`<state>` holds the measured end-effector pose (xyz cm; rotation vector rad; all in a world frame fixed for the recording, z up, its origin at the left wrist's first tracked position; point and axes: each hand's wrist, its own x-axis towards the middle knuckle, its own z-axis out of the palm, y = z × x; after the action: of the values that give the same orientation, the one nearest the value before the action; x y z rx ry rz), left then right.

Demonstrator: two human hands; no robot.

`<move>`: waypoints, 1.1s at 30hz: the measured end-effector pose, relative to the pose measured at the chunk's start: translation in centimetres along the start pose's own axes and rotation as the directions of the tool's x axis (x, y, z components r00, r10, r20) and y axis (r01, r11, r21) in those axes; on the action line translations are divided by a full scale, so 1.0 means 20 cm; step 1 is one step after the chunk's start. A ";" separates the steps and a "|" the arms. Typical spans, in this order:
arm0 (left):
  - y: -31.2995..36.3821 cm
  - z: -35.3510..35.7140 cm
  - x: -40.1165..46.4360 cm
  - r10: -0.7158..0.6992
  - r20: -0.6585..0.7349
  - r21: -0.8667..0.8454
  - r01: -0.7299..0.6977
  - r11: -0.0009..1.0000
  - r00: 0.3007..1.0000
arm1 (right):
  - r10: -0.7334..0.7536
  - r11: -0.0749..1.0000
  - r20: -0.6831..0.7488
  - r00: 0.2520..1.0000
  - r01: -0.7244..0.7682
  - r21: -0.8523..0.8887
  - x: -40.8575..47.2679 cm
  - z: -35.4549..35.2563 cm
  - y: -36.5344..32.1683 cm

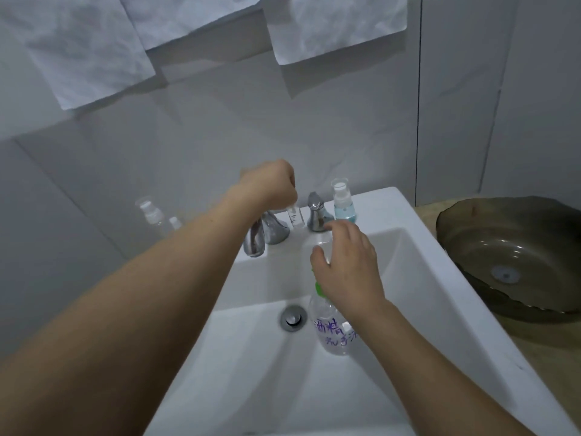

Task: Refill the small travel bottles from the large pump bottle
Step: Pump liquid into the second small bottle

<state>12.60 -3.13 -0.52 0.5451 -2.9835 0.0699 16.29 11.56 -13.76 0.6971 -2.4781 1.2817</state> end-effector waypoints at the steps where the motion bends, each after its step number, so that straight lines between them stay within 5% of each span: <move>1: 0.00 0.03 0.01 0.010 -0.011 0.032 -0.010 0.999 1.000 | 0.005 1.000 0.013 1.000 -0.005 0.001 -0.01 0.02 0.01; 7: 0.00 0.13 0.09 0.010 -0.011 0.127 -0.009 0.992 1.000 | -0.031 0.999 0.034 0.999 0.032 -0.027 0.00 0.10 0.04; 17: -0.03 0.07 0.04 -0.003 0.033 0.024 0.002 1.000 0.999 | -0.081 0.997 -0.043 0.996 0.081 0.000 -0.02 0.09 0.04; 25: -0.18 -0.08 -0.26 0.048 -0.329 -0.054 -0.070 0.996 0.943 | -0.299 0.952 -0.065 0.952 0.294 -0.084 -0.14 0.02 -0.09; 33: -0.60 -0.02 -0.43 -0.247 -0.344 -0.336 0.127 0.933 0.906 | -0.340 0.938 0.052 0.939 0.343 -0.049 -0.30 0.22 -0.27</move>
<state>24.98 -11.31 -0.89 0.6878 -2.4816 -0.2698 24.11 6.97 -15.20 1.0931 -2.2816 1.0712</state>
